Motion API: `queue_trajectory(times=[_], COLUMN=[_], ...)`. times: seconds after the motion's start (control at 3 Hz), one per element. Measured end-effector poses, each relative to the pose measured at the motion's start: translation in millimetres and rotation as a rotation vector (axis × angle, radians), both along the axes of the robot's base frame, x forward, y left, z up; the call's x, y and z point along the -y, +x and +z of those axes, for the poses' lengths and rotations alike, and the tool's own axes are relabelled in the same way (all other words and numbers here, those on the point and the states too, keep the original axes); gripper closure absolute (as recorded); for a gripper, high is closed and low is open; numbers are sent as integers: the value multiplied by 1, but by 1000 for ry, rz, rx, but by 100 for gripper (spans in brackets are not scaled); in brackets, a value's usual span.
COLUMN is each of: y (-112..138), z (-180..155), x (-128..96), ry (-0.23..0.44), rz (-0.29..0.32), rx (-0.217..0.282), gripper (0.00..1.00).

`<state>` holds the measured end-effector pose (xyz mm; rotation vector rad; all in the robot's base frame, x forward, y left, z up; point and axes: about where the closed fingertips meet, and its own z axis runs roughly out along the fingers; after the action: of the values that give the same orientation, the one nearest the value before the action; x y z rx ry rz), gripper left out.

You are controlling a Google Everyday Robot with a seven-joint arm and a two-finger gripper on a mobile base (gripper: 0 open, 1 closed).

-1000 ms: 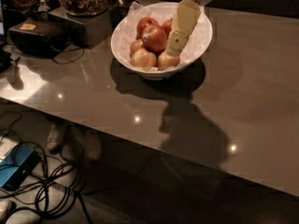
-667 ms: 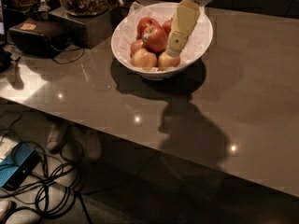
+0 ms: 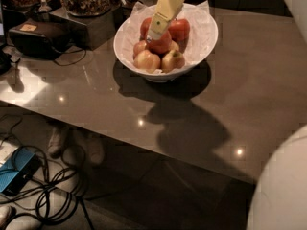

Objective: Pick apple from white bowl

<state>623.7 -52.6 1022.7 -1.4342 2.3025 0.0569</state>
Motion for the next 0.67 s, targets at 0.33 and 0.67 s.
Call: queue_trajectory(times=[0.33,0.67], y=[15,25], z=[-1,-4], x=[-15,-26], ry=[11,2], rz=[-27,-38], rx=[-7,-4], gripper=[17,20])
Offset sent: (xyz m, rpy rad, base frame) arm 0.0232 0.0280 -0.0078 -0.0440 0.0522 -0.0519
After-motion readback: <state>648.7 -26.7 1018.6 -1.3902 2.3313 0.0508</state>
